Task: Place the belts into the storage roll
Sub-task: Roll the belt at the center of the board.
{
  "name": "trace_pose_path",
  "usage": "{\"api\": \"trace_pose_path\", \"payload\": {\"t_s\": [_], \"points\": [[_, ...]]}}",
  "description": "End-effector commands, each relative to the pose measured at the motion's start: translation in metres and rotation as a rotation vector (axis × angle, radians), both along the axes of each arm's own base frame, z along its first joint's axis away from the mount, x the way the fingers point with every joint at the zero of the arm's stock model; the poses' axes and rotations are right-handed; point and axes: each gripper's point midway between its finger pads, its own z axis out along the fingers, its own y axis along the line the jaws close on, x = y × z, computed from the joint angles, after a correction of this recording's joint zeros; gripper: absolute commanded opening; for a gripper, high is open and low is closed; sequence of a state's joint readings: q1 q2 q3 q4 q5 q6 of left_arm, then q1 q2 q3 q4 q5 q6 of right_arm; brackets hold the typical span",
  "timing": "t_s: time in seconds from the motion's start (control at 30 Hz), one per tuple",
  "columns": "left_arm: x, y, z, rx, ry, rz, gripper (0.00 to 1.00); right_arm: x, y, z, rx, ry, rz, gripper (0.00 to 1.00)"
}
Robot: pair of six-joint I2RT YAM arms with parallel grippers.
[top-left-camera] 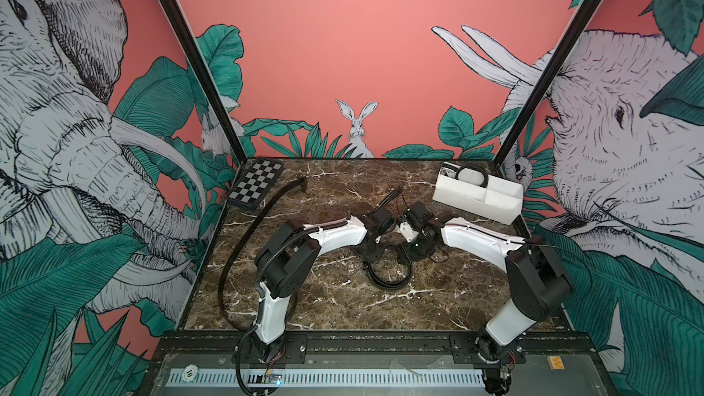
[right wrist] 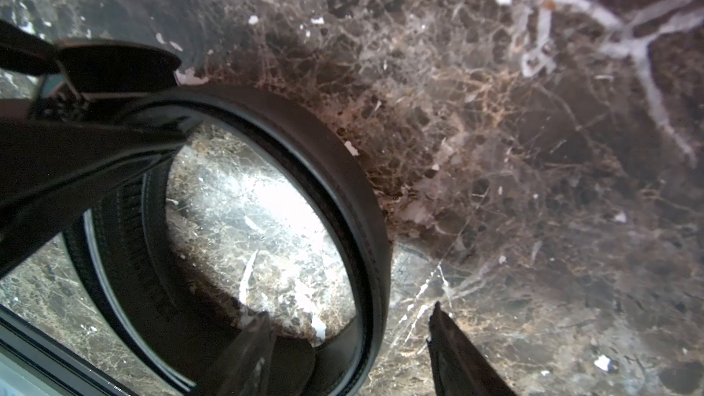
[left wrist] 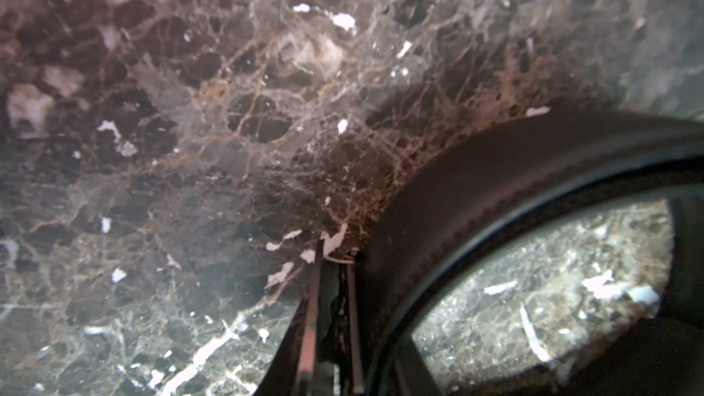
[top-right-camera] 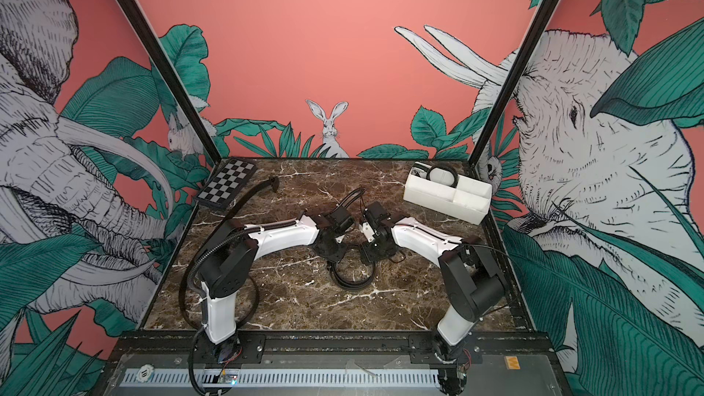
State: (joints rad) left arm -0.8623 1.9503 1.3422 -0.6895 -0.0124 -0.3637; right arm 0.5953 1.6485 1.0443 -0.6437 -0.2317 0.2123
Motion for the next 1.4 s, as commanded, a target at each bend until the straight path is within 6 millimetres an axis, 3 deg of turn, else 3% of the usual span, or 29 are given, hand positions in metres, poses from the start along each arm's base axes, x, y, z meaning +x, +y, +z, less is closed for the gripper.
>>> {"api": "trace_pose_path", "payload": {"t_s": [0.0,0.2,0.5,0.77,0.93,1.17,1.37], "points": [[0.009,0.006,0.004,0.039,-0.038,-0.012,0.0,-0.001,0.002,-0.003,0.001,0.016,0.017,0.64],[0.006,0.017,0.002,0.031,-0.014,0.133,0.0,-0.003,-0.003,0.0,-0.003,0.021,-0.045,0.64],[-0.014,0.04,-0.008,-0.075,0.078,0.622,0.0,-0.005,-0.005,0.011,0.081,-0.001,-0.251,0.65],[-0.027,0.053,-0.015,-0.253,0.092,1.022,0.0,0.007,0.002,0.03,0.167,-0.061,-0.346,0.64],[-0.027,0.058,-0.017,-0.281,0.054,1.095,0.0,0.009,0.02,0.025,0.198,-0.032,-0.347,0.63],[-0.027,0.041,-0.019,-0.269,0.075,1.079,0.0,0.018,0.04,0.016,0.226,-0.036,-0.357,0.63],[-0.029,0.043,-0.022,-0.272,0.083,1.1,0.0,0.018,0.039,-0.005,0.164,-0.002,-0.363,0.56]]}}
